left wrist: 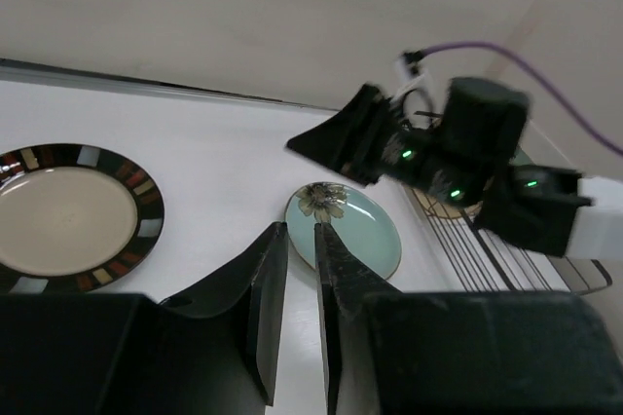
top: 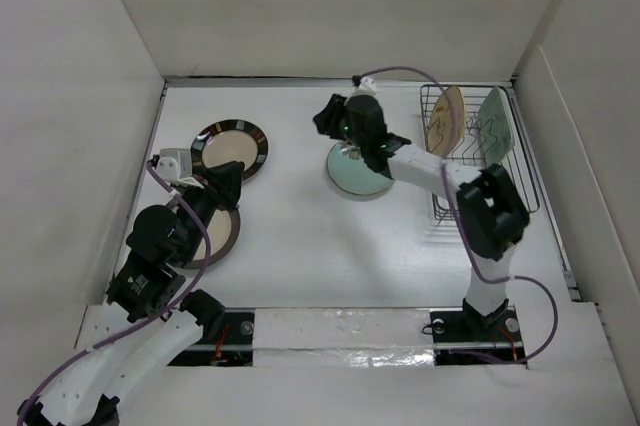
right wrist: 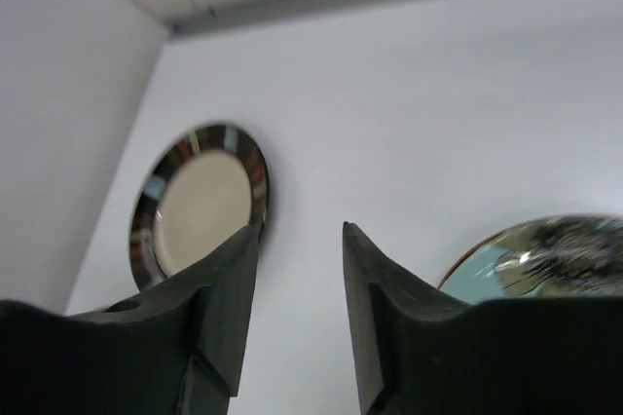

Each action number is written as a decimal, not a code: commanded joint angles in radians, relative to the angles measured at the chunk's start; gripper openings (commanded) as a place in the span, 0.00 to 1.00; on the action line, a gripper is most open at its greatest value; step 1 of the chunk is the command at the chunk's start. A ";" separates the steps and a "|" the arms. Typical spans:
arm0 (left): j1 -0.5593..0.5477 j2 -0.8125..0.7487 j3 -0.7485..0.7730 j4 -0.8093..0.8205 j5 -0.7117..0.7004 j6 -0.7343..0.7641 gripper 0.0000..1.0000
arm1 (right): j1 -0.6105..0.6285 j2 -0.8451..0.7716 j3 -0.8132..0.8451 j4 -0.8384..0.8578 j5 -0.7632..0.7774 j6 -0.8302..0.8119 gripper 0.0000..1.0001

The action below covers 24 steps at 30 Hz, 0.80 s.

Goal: Load the plates into the dish rack

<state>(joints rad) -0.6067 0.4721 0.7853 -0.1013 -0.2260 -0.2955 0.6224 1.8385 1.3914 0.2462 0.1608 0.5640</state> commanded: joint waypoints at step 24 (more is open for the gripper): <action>0.004 0.022 -0.003 0.051 -0.027 0.016 0.37 | 0.206 0.751 0.636 -0.073 -0.153 0.637 0.58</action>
<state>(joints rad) -0.6067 0.5034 0.7853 -0.1017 -0.2790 -0.2886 0.8131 2.5580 1.9594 0.2012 0.0193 1.1316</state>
